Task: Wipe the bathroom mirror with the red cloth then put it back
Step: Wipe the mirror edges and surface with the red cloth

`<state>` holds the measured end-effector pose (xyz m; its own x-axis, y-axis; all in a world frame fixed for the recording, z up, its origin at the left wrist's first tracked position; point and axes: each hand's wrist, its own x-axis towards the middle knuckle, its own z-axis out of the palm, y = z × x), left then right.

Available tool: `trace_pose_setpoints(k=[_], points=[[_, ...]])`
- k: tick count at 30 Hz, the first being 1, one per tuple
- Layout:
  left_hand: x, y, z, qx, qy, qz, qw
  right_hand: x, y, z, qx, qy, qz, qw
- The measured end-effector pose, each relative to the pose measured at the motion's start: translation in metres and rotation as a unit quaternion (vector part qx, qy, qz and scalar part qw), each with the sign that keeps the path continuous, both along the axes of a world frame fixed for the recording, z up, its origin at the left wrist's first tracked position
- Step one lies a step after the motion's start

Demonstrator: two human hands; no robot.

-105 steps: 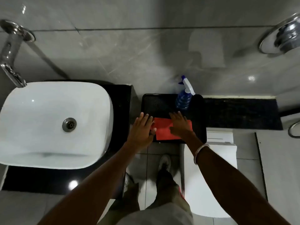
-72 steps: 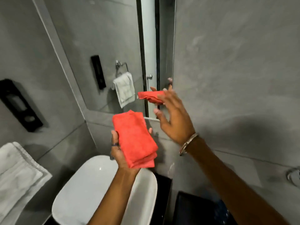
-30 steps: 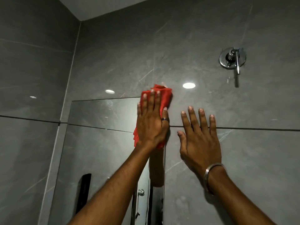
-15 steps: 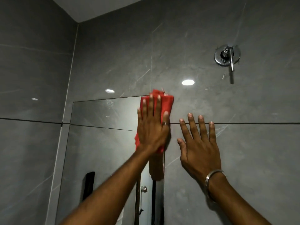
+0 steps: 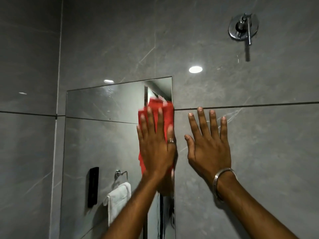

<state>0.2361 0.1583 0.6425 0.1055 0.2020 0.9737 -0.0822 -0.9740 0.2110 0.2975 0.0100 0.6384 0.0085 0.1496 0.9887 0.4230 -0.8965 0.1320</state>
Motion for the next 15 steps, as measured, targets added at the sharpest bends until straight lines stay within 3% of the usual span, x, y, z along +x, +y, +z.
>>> trace_pose_setpoints(k=[4, 6, 15], points=[[0.0, -0.006, -0.107, -0.001, 0.036, 0.009, 0.999, -0.002, 0.003, -0.013, 0.004, -0.001, 0.004, 1.0], [0.003, -0.002, -0.106, 0.002, 0.044, 0.007, 0.999, -0.003, 0.004, -0.014, 0.002, -0.002, 0.001, 1.0], [-0.006, 0.005, 0.123, 0.017, 0.021, -0.017, 0.999, -0.004, 0.004, -0.012, 0.0, 0.002, -0.005, 1.0]])
